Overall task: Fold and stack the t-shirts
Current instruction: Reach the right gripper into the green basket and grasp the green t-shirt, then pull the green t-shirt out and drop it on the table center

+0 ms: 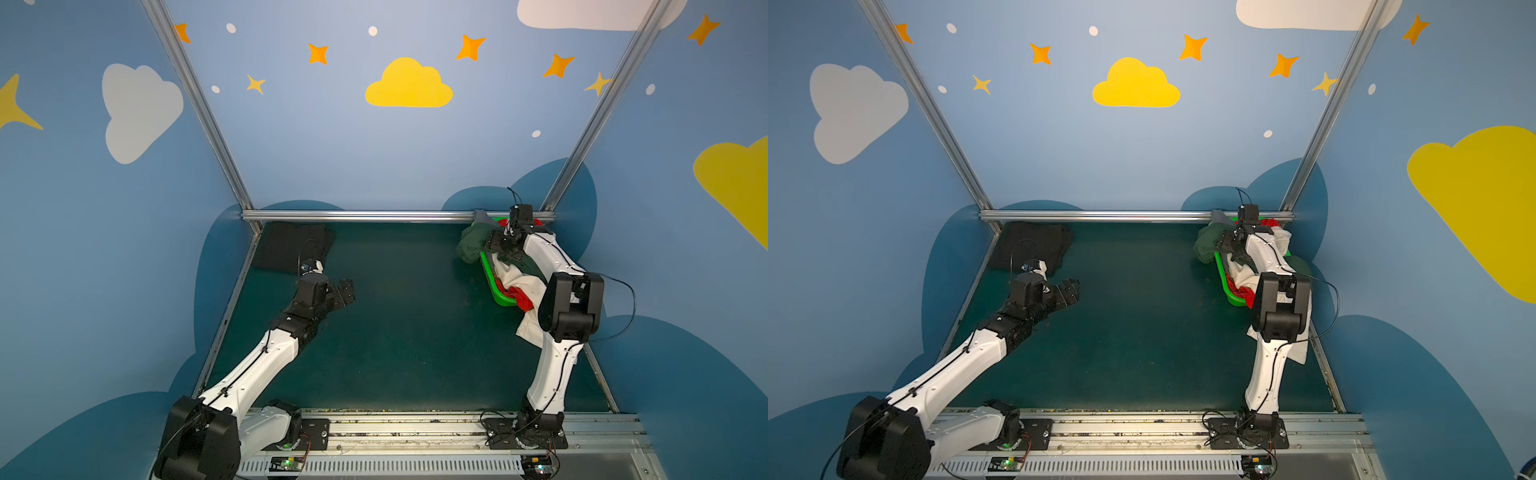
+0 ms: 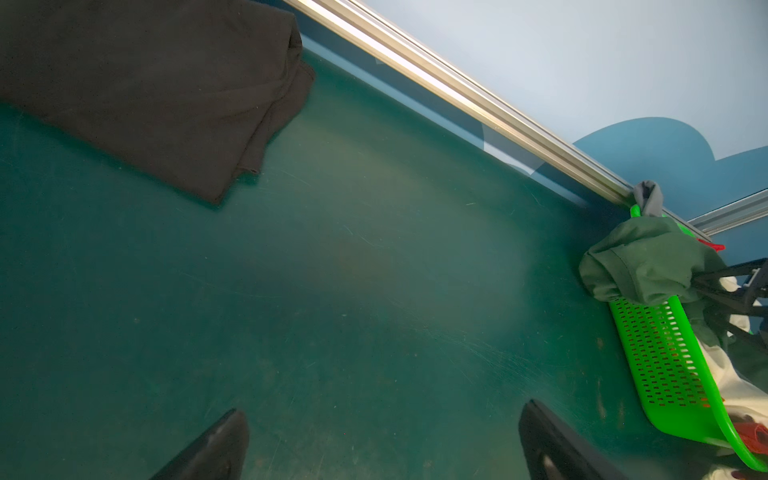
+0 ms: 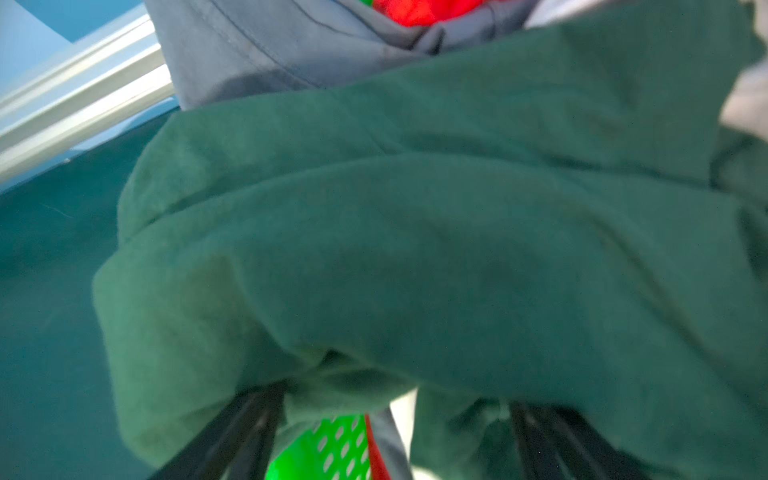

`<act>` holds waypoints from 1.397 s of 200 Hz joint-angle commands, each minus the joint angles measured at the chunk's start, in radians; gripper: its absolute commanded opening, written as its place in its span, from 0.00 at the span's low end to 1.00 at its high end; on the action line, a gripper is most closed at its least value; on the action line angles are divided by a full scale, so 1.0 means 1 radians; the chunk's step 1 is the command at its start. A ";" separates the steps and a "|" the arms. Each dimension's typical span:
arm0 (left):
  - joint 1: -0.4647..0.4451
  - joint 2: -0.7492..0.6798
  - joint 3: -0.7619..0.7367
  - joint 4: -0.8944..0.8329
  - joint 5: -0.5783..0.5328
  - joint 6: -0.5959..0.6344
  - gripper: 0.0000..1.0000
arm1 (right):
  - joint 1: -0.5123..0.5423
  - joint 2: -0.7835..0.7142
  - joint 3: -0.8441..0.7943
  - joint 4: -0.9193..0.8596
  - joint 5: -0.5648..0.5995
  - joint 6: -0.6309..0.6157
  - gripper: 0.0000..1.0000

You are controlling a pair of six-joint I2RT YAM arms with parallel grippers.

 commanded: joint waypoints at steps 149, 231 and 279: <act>-0.013 -0.008 0.070 -0.022 0.023 -0.056 1.00 | 0.224 -0.361 -0.093 0.088 0.322 -0.181 0.00; -0.014 -0.198 0.038 -0.102 -0.153 -0.136 1.00 | 0.607 -0.556 -0.083 -0.025 0.277 -0.196 0.00; -0.015 -0.347 0.004 -0.194 -0.290 -0.159 1.00 | 0.809 -0.421 0.107 -0.064 0.094 -0.143 0.00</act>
